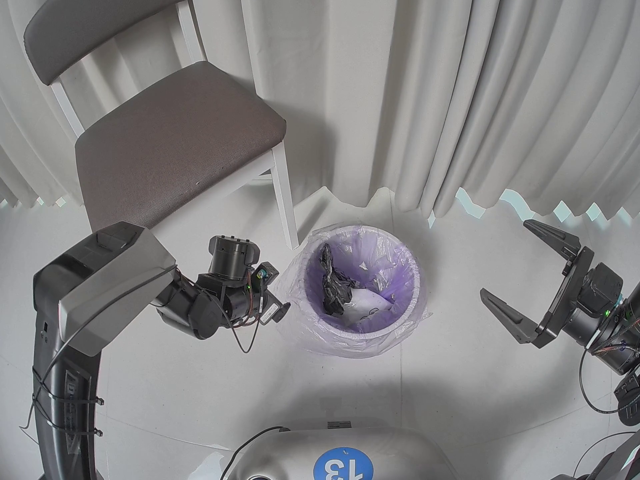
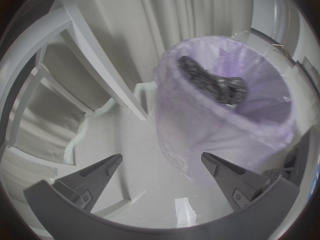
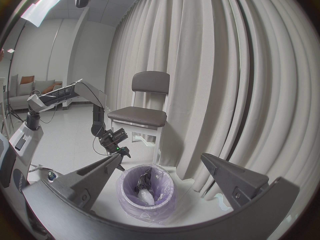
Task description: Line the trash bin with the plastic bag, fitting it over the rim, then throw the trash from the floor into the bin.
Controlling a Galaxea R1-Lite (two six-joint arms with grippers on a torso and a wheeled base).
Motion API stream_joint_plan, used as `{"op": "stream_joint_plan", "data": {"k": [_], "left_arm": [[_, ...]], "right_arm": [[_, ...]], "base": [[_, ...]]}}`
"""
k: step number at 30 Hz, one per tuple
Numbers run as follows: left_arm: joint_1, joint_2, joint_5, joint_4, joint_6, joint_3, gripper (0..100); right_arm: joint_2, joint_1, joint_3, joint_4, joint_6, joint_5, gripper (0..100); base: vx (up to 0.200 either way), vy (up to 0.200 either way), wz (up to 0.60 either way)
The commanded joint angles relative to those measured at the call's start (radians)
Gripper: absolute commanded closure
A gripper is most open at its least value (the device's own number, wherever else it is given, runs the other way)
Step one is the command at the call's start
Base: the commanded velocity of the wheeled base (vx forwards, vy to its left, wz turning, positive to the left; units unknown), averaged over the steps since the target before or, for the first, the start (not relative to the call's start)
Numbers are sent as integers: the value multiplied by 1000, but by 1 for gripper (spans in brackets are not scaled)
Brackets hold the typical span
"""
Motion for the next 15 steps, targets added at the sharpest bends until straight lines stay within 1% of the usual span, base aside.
{"op": "stream_joint_plan", "data": {"k": [1, 6, 10, 11, 15], "left_arm": [[2, -71, -61, -2, 15, 61, 0], [-9, -32, -128, 4, 19, 59, 0], [-18, 21, -140, 3, 23, 28, 0], [-26, 52, -144, 4, 25, 4, 0], [-31, 96, -159, 7, 26, -42, 0]], "right_arm": [[-20, 0, 6, -18, 3, 3, 0], [-10, -3, 13, -18, 3, 8, 0], [-8, -3, 17, -18, 2, 17, 0], [-7, -12, 20, -18, 0, 41, 0], [1, -78, 20, -18, -3, 89, 0]], "base": [[0, 0, 0], [0, 0, 0], [0, 0, 0], [0, 0, 0], [0, 0, 0]]}}
